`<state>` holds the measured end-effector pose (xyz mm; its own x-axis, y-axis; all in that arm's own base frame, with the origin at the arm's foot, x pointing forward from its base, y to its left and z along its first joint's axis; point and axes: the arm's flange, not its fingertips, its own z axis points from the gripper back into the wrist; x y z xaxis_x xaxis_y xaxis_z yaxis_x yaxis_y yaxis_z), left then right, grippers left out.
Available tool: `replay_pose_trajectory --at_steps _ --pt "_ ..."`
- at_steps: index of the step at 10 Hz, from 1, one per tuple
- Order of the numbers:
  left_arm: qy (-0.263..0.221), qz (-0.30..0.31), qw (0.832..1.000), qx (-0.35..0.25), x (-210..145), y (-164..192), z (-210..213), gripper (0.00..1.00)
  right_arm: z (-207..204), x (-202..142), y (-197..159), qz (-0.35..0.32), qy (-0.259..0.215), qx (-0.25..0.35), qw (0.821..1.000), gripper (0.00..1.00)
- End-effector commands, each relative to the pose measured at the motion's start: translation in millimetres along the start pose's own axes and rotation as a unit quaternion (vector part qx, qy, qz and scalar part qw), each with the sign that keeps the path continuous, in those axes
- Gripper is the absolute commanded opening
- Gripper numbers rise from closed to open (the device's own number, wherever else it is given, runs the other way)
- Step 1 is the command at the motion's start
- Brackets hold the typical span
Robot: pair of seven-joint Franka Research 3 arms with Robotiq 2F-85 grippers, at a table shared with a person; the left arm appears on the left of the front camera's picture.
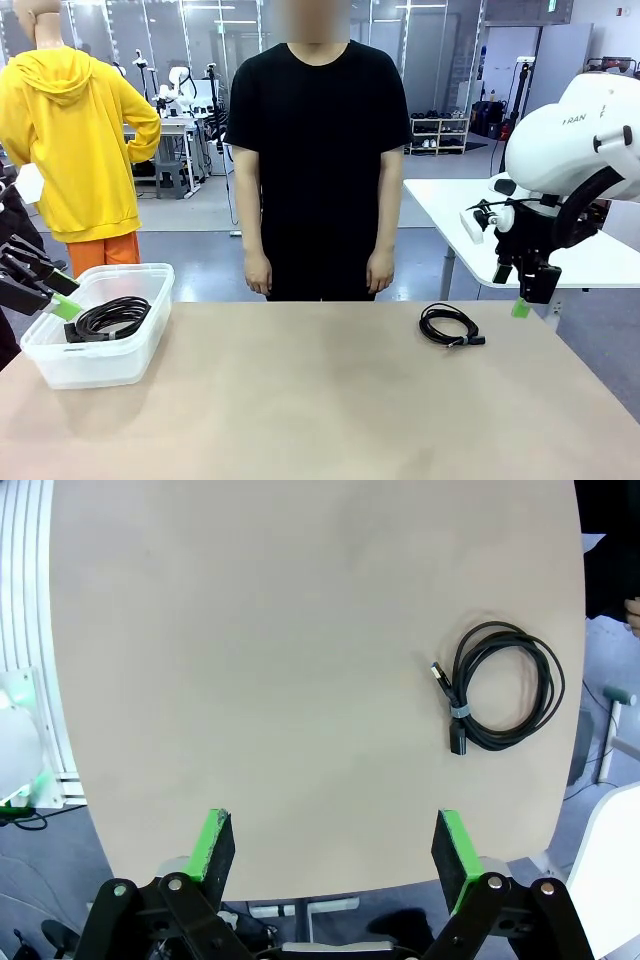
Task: Organize and store the cables.
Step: Place the USB Extension Cable into the Organizing box.
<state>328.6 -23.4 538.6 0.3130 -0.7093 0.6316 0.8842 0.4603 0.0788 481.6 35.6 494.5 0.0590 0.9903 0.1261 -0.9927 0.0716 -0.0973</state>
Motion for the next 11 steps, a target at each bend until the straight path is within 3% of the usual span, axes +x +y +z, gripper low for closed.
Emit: replay_pose_trajectory --at_steps 1,6,11 --pt "0.005 0.006 1.0 0.0 1.6 0.3 0.5 0.69 -27.8 0.4 -14.8 0.019 -0.007 -0.01 1.0 1.0" --pt "0.005 0.006 1.0 0.0 1.6 0.3 0.5 0.69 -126.3 -8.0 -92.1 0.027 0.006 0.002 1.0 1.0" --pt "0.005 0.006 1.0 0.0 1.6 0.3 0.5 0.69 -167.8 -15.9 -128.8 0.03 0.009 0.023 0.999 1.0"
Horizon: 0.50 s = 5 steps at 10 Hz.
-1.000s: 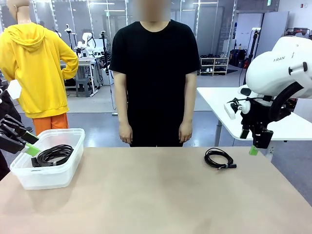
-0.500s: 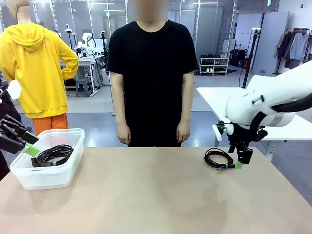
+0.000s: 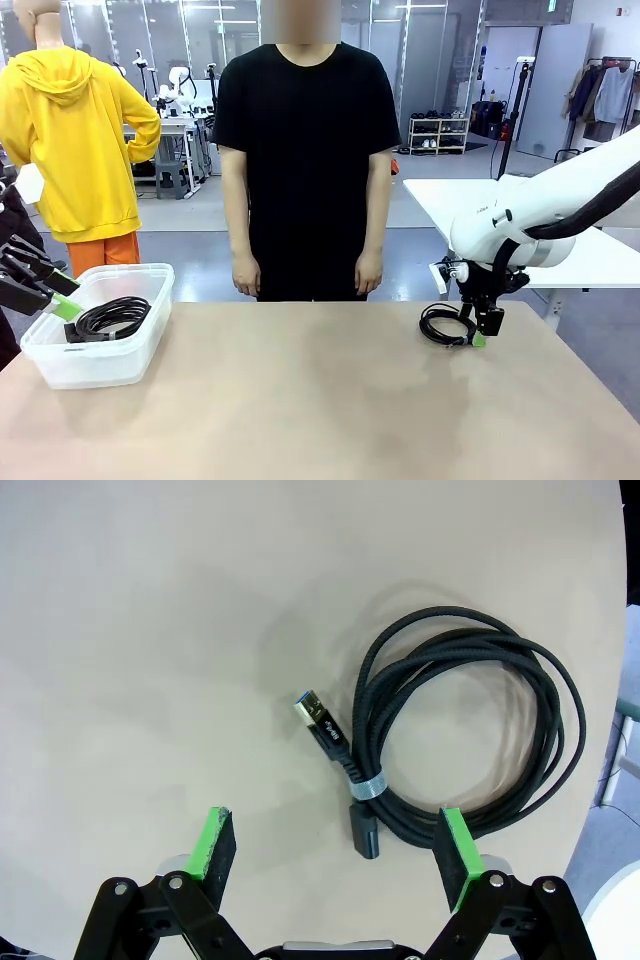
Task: Organize and store the cables.
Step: Place the USB Extension Cable into the Organizing box.
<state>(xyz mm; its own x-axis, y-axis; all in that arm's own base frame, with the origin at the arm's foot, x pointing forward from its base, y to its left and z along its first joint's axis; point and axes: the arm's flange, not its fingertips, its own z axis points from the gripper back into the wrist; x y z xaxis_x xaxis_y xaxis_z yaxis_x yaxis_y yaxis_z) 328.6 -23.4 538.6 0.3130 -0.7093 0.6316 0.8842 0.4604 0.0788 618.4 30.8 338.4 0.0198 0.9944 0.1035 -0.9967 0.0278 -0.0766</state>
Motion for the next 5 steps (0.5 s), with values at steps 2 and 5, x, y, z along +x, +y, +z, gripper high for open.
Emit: replay_pose_trajectory --at_steps 2,5 --pt "0.005 0.006 1.0 0.0 1.6 0.3 0.6 0.69 -8.1 -0.2 -15.1 0.006 0.0 0.021 1.0 1.0" --pt "0.005 0.006 1.0 0.0 1.6 0.3 0.6 0.69 -27.2 -2.4 -21.4 0.0 0.008 0.039 0.999 1.0"
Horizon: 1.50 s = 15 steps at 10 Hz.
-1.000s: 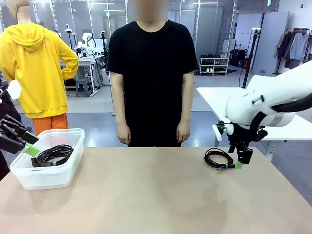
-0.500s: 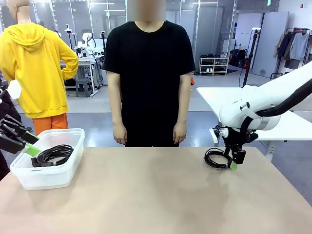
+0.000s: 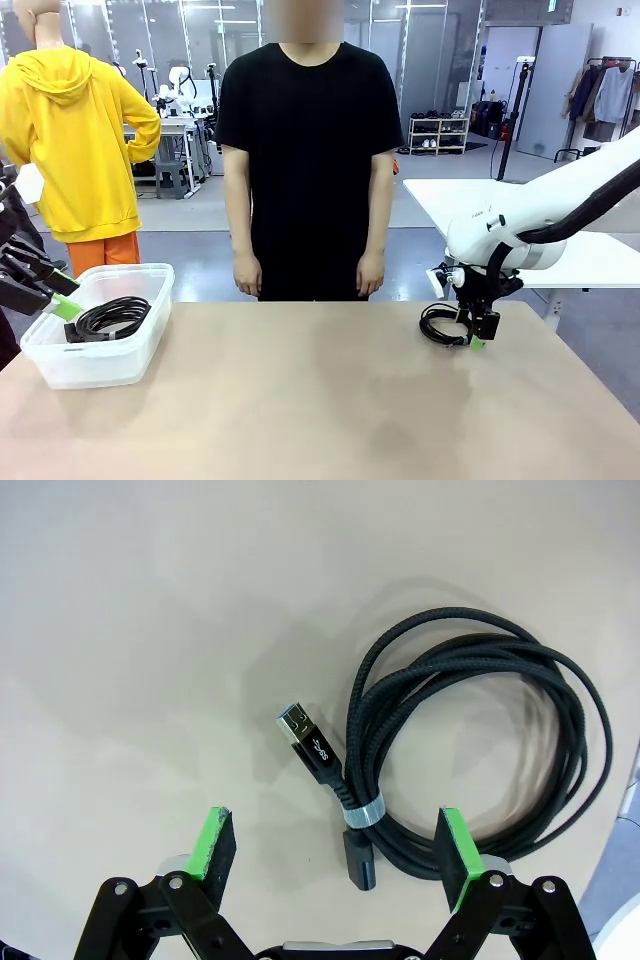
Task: Organize and store the cables.
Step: Place the USB Extension Cable into the Organizing box.
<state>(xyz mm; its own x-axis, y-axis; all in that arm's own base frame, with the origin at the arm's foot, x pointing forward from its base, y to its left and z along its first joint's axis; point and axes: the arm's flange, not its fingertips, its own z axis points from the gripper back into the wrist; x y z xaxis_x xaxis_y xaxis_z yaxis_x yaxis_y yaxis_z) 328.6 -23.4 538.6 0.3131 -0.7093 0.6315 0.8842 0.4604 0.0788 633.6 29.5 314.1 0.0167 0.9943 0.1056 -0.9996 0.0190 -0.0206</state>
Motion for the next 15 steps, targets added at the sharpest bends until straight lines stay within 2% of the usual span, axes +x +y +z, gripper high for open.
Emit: replay_pose_trajectory --at_steps 1,3,4,5,6,7,9,10,11,12,15 --pt "0.005 0.006 1.0 0.0 1.6 0.3 0.6 0.69 -8.0 -0.1 -10.4 -0.003 0.011 0.015 1.0 1.0" --pt "0.005 0.006 1.0 0.0 1.6 0.3 0.6 0.69 -12.0 -0.1 -13.1 -0.001 0.013 0.018 1.0 1.0" --pt "0.005 0.006 1.0 0.0 1.6 0.3 0.6 0.69 -14.6 1.4 -14.0 0.002 0.02 0.023 1.0 0.64" --pt "0.005 0.006 1.0 0.0 1.6 0.3 0.6 0.69 -16.4 2.2 -16.0 -0.003 0.022 0.028 0.999 0.41" --pt "0.005 0.006 1.0 0.0 1.6 0.3 0.6 0.69 -17.4 2.9 -16.7 0.0 0.02 0.028 0.999 0.04" --pt "0.005 0.006 1.0 0.0 1.6 0.3 0.6 0.69 -16.4 3.3 -16.7 0.0 0.019 0.027 0.999 0.0" --pt "0.005 0.006 1.0 0.0 1.6 0.3 0.6 0.69 -13.2 5.1 -16.4 -0.003 0.023 0.025 0.999 0.0" --pt "0.005 0.006 1.0 0.0 1.6 0.3 0.6 0.69 -12.2 7.4 -17.2 -0.004 0.029 0.026 0.999 0.05" --pt "0.005 0.006 1.0 0.0 1.6 0.3 0.6 0.69 -9.0 10.8 -17.7 -0.001 0.034 0.024 0.999 0.0" --pt "0.005 0.006 1.0 0.0 1.6 0.3 0.6 0.69 -2.3 15.2 -16.6 0.002 0.039 0.026 0.999 0.0" --pt "0.005 0.006 1.0 0.0 1.6 0.3 0.6 0.69 47.7 37.4 -9.6 -0.031 0.056 0.029 0.998 0.0"
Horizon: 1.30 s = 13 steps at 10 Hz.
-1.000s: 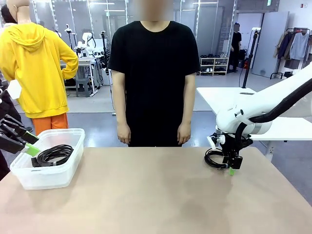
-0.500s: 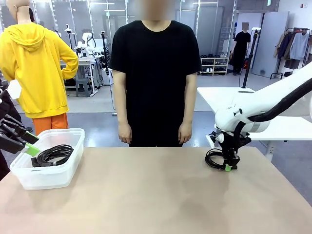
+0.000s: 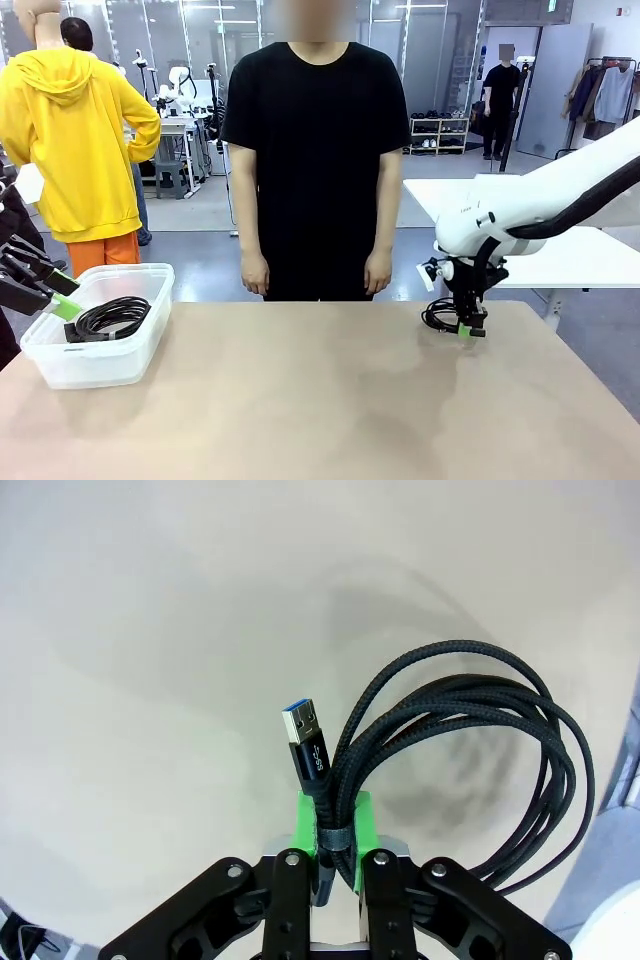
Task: Organize and store the cables.
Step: Place the USB Extension Cable into the Organizing box.
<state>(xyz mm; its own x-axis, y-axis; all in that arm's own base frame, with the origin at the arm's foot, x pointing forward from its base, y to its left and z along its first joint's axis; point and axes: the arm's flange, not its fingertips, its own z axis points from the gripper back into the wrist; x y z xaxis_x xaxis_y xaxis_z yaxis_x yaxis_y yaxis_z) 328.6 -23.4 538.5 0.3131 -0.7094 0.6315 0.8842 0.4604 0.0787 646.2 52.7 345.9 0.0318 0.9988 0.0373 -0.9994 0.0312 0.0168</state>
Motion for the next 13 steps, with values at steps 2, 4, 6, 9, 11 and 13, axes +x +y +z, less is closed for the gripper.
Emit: replay_pose_trajectory --at_steps 2,4,6,9,11,13 --pt "0.005 0.006 1.0 0.0 1.7 0.3 0.6 0.69 58.2 17.1 19.2 -0.037 0.01 0.002 0.999 0.0" --pt "0.005 0.006 1.0 0.0 1.7 0.3 0.6 0.69 72.9 22.9 31.3 -0.046 0.004 0.006 0.999 0.0" --pt "0.005 0.006 1.0 0.0 1.7 0.3 0.6 0.69 82.5 46.8 46.2 -0.041 -0.01 0.01 0.999 0.0" --pt "0.005 0.006 1.0 0.0 1.7 0.3 0.6 0.69 92.5 137.3 82.7 -0.028 -0.005 0.002 1.0 0.0" --pt "0.005 0.006 1.0 0.0 1.7 0.3 0.6 0.69 86.4 202.2 102.9 -0.002 0.012 -0.014 1.0 0.0" --pt "0.005 0.006 1.0 0.0 1.7 0.3 0.6 0.69 76.1 245.6 117.6 0.023 0.031 -0.013 0.999 0.0"
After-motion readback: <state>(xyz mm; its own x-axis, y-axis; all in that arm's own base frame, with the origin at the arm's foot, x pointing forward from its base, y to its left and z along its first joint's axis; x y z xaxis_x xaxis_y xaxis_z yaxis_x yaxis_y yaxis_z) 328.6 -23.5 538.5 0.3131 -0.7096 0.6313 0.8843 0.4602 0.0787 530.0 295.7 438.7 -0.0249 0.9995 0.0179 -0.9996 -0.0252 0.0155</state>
